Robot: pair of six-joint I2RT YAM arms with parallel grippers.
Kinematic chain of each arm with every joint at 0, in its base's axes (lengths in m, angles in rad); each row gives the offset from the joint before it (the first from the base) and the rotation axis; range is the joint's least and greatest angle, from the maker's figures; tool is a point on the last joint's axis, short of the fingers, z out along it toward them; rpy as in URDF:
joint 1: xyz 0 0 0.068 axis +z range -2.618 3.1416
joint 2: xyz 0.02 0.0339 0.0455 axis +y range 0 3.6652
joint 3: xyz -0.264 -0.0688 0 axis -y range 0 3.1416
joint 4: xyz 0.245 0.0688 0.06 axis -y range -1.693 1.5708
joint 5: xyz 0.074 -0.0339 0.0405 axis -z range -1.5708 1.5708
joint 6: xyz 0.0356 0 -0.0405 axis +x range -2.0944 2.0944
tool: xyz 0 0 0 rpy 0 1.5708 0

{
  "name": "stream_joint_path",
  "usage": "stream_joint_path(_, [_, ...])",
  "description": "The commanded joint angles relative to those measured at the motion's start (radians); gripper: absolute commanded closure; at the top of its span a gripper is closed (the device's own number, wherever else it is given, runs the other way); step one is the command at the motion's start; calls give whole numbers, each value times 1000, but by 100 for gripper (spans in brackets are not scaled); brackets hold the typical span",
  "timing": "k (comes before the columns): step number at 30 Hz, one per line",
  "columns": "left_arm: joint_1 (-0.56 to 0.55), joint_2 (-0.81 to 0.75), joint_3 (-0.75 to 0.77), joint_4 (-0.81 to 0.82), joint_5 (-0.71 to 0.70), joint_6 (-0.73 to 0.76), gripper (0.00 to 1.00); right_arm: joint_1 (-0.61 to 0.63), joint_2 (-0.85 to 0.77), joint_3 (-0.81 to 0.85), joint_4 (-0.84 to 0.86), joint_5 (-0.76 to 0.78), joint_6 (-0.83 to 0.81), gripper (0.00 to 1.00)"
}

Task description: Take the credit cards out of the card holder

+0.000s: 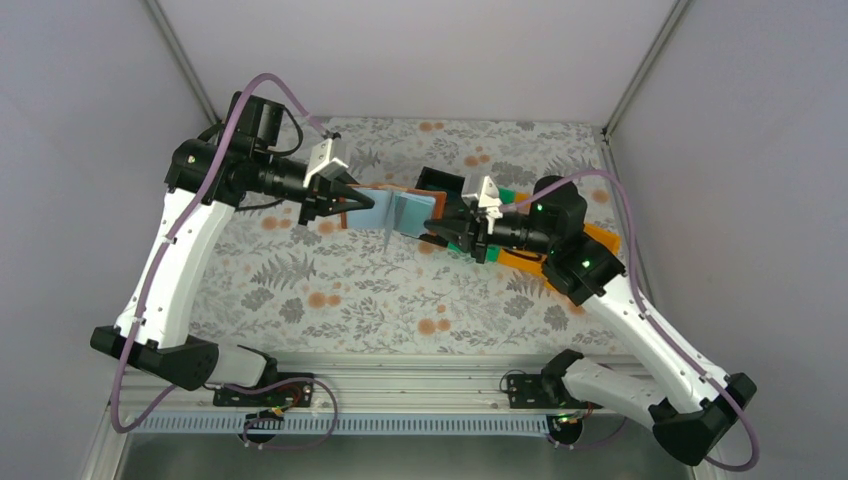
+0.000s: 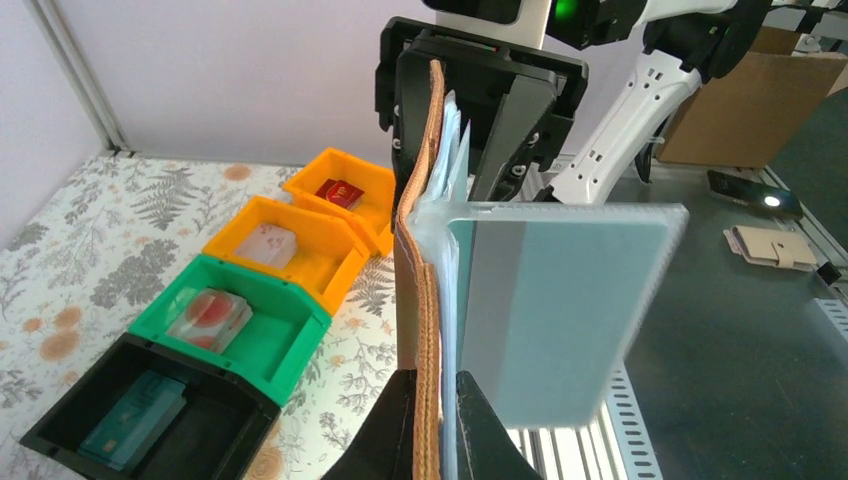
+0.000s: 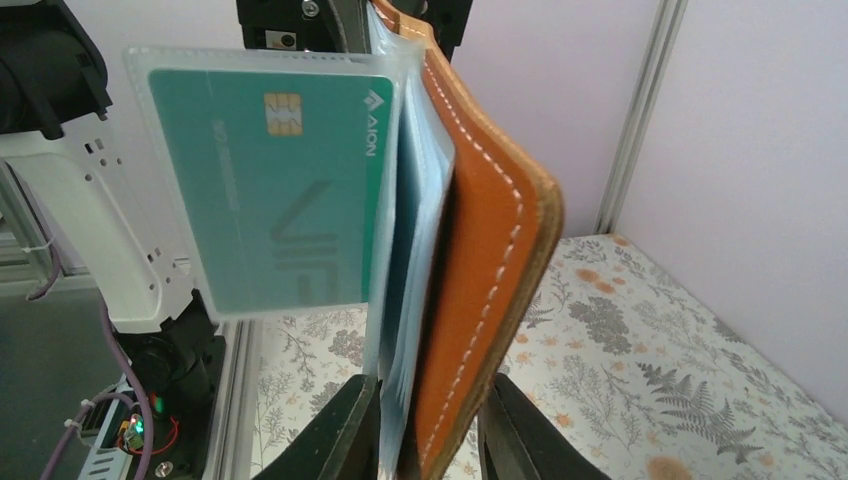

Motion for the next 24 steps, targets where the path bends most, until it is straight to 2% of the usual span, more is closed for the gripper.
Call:
stream_joint_path(1, [-3,-6,21,1,40,37,98,-4,17,-4,64,-18,30,71])
stream_joint_path(8, [-3,-5,-9,66,19,-46,98,-3,58,18,74,-79,49,63])
stream_joint_path(15, [-3,-5,-17,150,-48,-170,98,-3,28,-4,52,-48,58,55])
stream_joint_path(22, [-2,-1,-16,162,-60,-190,98,-2,1,-18,-17,-55,36,42])
stream_joint_path(24, [-1,-1,-15,162,-58,-192,98,-3,14,-8,-24,-52,43,43])
